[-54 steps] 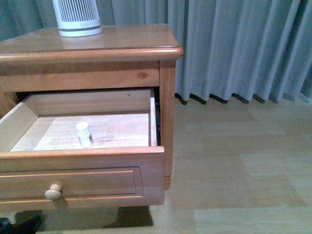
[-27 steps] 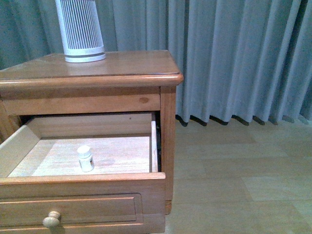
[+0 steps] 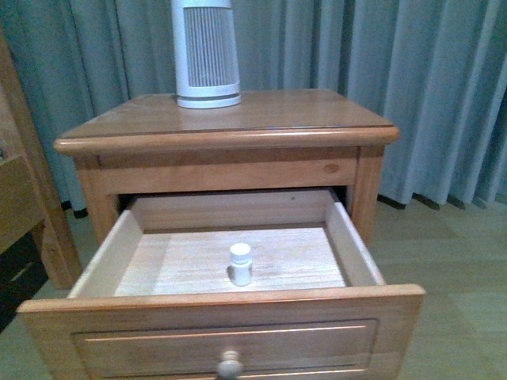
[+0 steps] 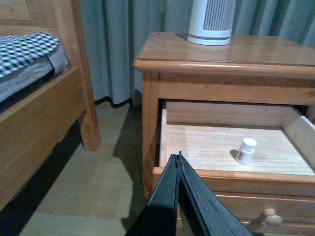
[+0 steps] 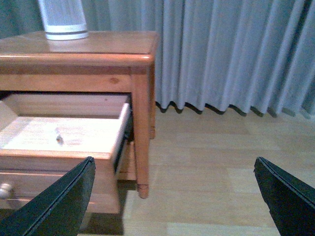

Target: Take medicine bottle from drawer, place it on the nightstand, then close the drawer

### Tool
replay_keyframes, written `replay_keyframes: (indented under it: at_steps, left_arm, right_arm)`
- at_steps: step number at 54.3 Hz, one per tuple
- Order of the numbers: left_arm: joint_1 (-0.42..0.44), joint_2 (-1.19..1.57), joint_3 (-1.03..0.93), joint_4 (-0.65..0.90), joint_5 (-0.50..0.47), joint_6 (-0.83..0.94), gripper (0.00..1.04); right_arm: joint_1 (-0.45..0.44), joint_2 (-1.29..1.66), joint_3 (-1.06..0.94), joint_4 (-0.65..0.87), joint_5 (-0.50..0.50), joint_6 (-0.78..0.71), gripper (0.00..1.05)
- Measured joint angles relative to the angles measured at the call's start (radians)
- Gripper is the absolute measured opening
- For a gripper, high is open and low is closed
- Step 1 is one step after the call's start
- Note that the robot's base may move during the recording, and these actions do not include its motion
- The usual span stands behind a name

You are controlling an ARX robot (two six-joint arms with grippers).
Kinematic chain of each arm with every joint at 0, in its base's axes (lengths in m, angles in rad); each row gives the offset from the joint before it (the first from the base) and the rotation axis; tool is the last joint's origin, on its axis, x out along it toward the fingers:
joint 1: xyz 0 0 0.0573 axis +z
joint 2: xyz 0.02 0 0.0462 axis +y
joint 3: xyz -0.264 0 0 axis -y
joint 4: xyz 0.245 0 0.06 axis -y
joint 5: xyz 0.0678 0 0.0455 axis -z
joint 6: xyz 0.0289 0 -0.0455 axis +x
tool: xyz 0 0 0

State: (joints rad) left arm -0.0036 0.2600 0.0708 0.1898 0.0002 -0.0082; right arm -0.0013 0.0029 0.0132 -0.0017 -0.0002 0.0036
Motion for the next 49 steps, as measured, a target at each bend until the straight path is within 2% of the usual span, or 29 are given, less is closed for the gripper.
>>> replay_keyframes:
  at_steps: [17,21,24,25,28,31,36,42,44,49]
  left_arm:
    - [0.0,-0.071,-0.026,-0.042,-0.003,0.0,0.03]
    - [0.001,-0.187,-0.052,-0.16,-0.003,0.0,0.03]
    - [0.0,-0.231,-0.061,-0.187,-0.001,0.0,0.03]
    - [0.0,-0.239,-0.061,-0.187,-0.001,0.001,0.03]
    - [0.0,-0.249,-0.061,-0.188,-0.003,0.001,0.03]
    - [0.0,-0.252,-0.061,-0.19,0.0,0.001,0.03]
    - [0.0,-0.253,-0.061,-0.19,0.0,0.001,0.03]
    - [0.0,-0.254,-0.061,-0.19,0.0,0.001,0.03]
    - [0.0,-0.254,-0.061,-0.19,0.0,0.001,0.03]
    - [0.0,-0.254,-0.061,-0.19,0.0,0.001,0.03]
  right_arm:
    - [0.0,0.0,0.0,0.0,-0.007,0.0,0.98]
    - [0.0,0.0,0.0,0.0,-0.006,0.0,0.98]
    - [-0.001,0.001,0.0,-0.001,-0.009,0.002,0.98]
    - [-0.013,0.015,0.008,-0.026,-0.054,0.02,0.98]
    - [-0.061,0.129,0.074,-0.118,-0.236,0.103,0.98]
    - [-0.059,0.307,0.156,-0.065,-0.32,0.169,0.98]
    - [-0.016,0.561,0.32,0.093,-0.328,0.198,0.98]
    - [0.043,0.873,0.56,0.248,-0.286,0.175,0.98]
    - [0.066,1.024,0.666,0.276,-0.262,0.142,0.98]
    - [0.093,1.246,0.79,0.316,-0.206,0.077,0.98]
